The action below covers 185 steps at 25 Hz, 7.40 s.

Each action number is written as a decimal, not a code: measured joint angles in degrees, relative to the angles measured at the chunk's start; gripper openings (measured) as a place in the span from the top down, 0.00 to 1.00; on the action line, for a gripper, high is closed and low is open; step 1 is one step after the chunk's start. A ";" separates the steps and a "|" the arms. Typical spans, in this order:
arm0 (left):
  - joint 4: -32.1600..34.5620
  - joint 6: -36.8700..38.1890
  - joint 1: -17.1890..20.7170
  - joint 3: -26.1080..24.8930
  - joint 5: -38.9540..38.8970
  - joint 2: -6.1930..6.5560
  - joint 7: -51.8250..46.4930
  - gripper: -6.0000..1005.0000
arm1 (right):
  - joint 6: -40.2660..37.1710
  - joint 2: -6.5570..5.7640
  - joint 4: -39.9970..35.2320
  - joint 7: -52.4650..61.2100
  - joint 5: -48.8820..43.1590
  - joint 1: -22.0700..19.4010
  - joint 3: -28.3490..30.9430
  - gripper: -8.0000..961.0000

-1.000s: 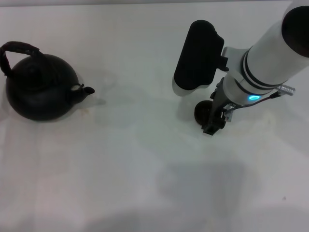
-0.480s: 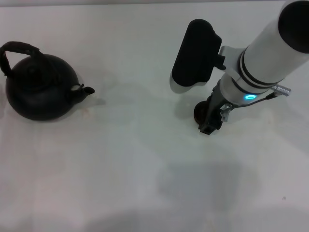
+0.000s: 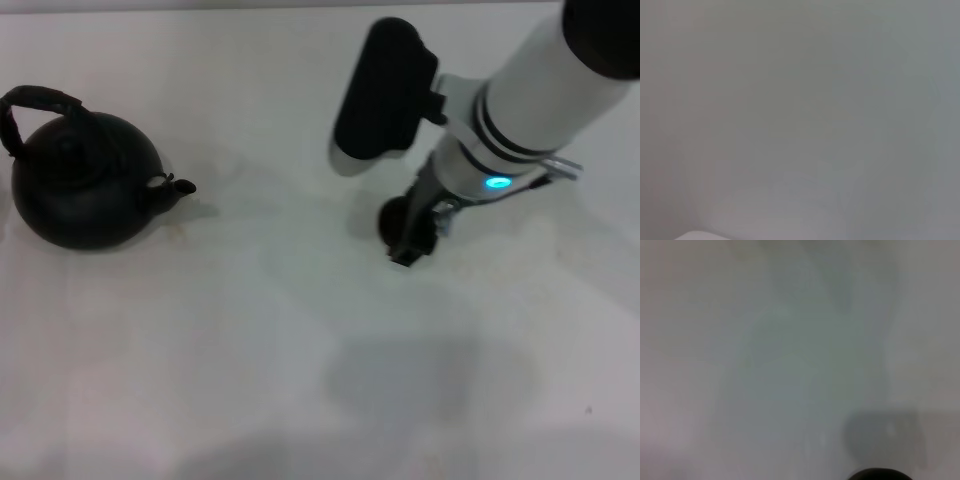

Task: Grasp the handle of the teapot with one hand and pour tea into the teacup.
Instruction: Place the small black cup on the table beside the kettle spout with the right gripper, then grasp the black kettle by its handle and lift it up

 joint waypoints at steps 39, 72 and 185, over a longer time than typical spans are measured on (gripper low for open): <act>-0.75 -0.41 -0.73 0.44 0.45 -0.30 0.00 0.13 | -18.62 0.04 15.55 -4.61 19.07 13.33 -13.94 0.22; -1.21 0.01 0.99 0.52 0.55 -0.11 0.34 0.13 | -18.83 -0.35 -5.67 -10.14 12.49 -5.94 3.01 0.13; 3.92 -8.45 -5.52 1.42 15.83 -0.18 8.43 0.83 | -16.74 -1.01 62.76 -120.18 123.26 -24.22 60.99 0.14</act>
